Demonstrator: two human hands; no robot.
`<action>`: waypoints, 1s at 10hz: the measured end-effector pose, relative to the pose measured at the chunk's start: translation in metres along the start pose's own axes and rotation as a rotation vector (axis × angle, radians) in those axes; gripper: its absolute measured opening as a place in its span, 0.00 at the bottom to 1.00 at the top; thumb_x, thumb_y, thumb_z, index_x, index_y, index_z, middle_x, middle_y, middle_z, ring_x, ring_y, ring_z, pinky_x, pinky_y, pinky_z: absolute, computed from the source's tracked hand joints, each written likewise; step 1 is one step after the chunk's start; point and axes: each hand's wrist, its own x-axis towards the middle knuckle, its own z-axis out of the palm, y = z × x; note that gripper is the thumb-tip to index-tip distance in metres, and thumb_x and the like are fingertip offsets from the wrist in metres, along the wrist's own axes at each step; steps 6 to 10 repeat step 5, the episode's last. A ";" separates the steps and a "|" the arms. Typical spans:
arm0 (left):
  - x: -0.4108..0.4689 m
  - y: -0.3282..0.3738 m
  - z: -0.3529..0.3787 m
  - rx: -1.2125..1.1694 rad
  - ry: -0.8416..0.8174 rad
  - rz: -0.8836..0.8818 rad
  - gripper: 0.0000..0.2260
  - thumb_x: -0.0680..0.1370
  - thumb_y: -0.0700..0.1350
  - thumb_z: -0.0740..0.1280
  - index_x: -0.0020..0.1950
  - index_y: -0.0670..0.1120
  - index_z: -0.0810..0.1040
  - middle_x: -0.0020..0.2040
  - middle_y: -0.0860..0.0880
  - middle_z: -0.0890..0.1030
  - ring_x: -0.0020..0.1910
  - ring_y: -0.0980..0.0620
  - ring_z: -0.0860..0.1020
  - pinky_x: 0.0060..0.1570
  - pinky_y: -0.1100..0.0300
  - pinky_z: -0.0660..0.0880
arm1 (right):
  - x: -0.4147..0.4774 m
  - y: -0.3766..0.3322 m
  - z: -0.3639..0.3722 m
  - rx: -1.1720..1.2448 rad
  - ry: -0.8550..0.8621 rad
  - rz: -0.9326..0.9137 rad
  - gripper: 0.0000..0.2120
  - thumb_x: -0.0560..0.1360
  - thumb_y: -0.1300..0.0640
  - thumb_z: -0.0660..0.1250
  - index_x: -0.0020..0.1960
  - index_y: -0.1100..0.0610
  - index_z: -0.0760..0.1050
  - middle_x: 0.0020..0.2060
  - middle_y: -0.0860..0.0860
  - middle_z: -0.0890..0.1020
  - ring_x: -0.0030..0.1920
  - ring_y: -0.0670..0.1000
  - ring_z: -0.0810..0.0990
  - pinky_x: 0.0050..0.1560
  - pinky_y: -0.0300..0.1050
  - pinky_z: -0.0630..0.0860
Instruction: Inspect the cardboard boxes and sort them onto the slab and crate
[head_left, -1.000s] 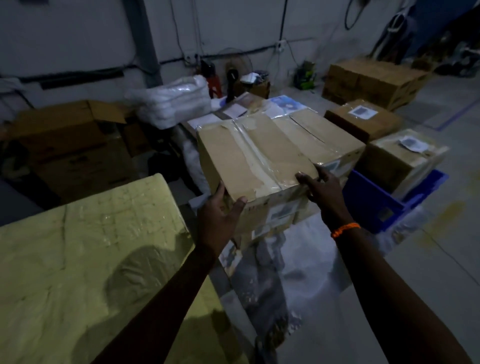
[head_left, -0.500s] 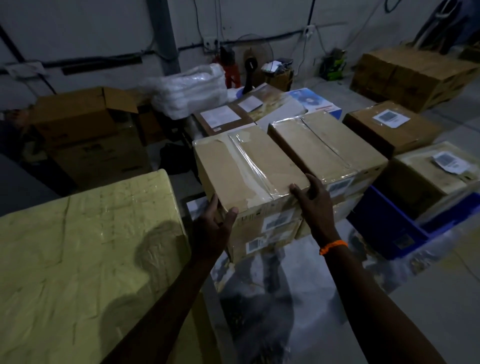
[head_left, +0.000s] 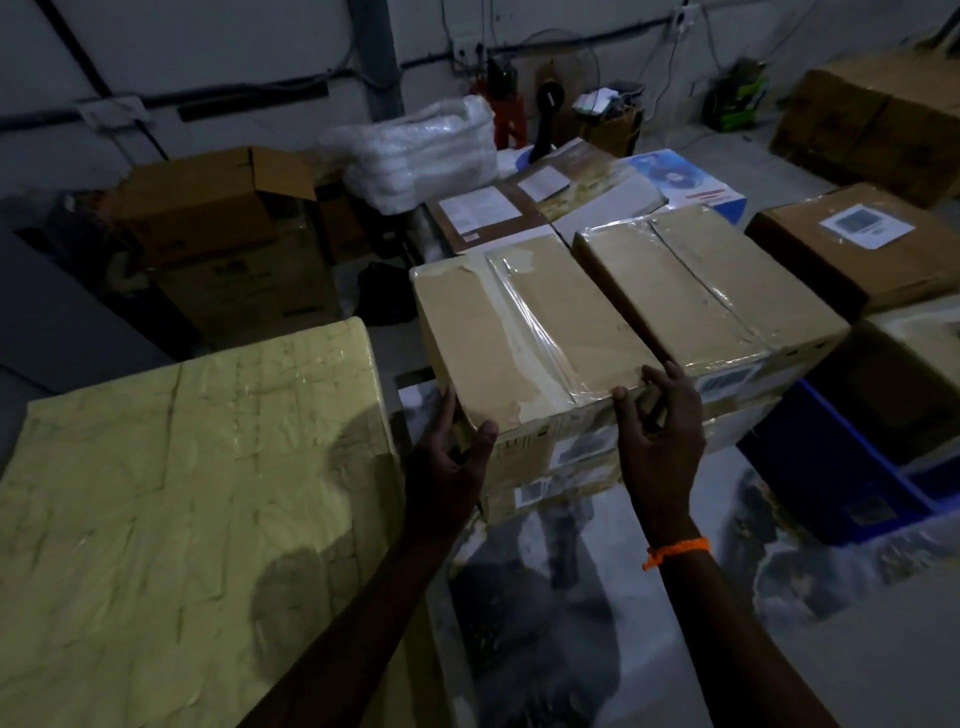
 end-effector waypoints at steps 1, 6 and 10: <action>-0.002 0.001 -0.003 -0.056 -0.025 -0.017 0.31 0.78 0.55 0.68 0.79 0.49 0.65 0.72 0.51 0.74 0.64 0.63 0.75 0.51 0.80 0.70 | -0.009 -0.001 0.001 -0.013 0.003 -0.019 0.20 0.80 0.55 0.72 0.69 0.58 0.75 0.73 0.57 0.71 0.76 0.55 0.69 0.67 0.62 0.75; -0.012 -0.006 -0.009 -0.078 -0.092 -0.048 0.24 0.81 0.54 0.67 0.76 0.56 0.66 0.67 0.59 0.72 0.65 0.61 0.72 0.53 0.77 0.69 | -0.073 -0.062 0.002 0.067 -0.116 -0.308 0.17 0.78 0.65 0.71 0.66 0.63 0.77 0.68 0.60 0.75 0.71 0.58 0.72 0.71 0.54 0.71; -0.012 -0.006 -0.009 -0.078 -0.092 -0.048 0.24 0.81 0.54 0.67 0.76 0.56 0.66 0.67 0.59 0.72 0.65 0.61 0.72 0.53 0.77 0.69 | -0.073 -0.062 0.002 0.067 -0.116 -0.308 0.17 0.78 0.65 0.71 0.66 0.63 0.77 0.68 0.60 0.75 0.71 0.58 0.72 0.71 0.54 0.71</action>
